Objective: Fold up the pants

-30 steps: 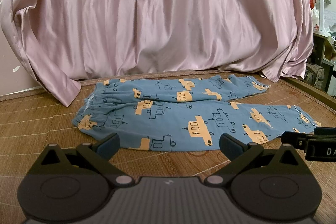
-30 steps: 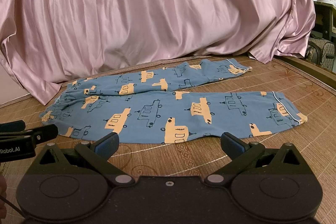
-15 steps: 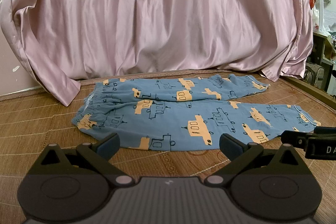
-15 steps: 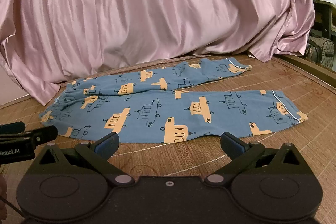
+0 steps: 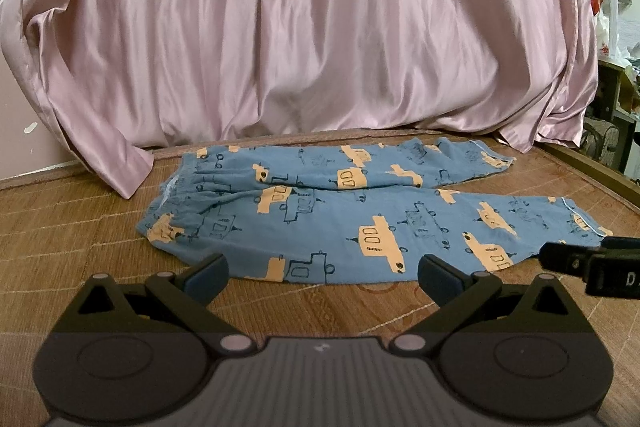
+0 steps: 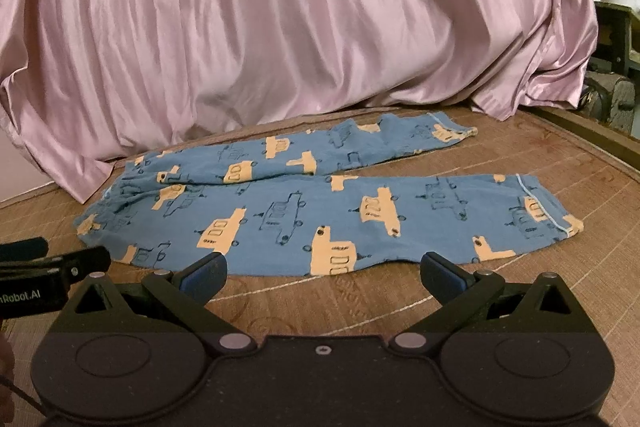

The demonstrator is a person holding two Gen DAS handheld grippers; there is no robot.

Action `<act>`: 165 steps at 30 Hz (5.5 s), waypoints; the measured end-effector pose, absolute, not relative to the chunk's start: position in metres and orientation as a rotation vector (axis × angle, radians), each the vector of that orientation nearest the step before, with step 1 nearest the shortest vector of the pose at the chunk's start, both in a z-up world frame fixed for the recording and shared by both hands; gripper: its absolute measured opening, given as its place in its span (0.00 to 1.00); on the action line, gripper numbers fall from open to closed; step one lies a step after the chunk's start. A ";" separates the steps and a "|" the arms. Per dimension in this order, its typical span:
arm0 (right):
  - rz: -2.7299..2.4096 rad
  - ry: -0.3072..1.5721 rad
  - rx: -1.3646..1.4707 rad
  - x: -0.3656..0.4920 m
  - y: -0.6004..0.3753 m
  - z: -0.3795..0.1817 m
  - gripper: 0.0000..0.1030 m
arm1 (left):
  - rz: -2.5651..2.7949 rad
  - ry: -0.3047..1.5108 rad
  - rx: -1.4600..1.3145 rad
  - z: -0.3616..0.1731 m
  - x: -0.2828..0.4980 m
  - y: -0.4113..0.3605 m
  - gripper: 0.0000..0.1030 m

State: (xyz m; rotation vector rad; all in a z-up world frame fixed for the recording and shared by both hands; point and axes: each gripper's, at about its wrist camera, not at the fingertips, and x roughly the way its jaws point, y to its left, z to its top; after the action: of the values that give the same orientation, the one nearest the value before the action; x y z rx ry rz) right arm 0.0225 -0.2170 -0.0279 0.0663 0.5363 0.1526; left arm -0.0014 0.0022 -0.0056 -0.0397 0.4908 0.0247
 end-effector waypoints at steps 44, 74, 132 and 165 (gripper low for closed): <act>0.835 0.664 -0.348 0.437 -0.156 -0.047 0.96 | 0.026 0.877 0.209 0.017 0.363 0.154 0.97; 0.914 0.817 -0.396 0.478 -0.125 -0.074 0.10 | -0.102 1.062 0.228 -0.018 0.393 0.165 0.01; 0.730 0.456 -0.671 0.101 -0.177 -0.058 0.01 | -0.262 0.709 0.771 -0.037 0.100 0.085 0.01; 0.365 0.611 -0.445 0.096 -0.276 -0.032 0.99 | -0.464 0.755 0.243 -0.012 0.123 0.020 0.91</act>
State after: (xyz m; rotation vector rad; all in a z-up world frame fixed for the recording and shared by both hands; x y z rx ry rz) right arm 0.0958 -0.2756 -0.0323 -0.4453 0.6111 0.3653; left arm 0.1226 0.0200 -0.0124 0.2434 0.7552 -0.4645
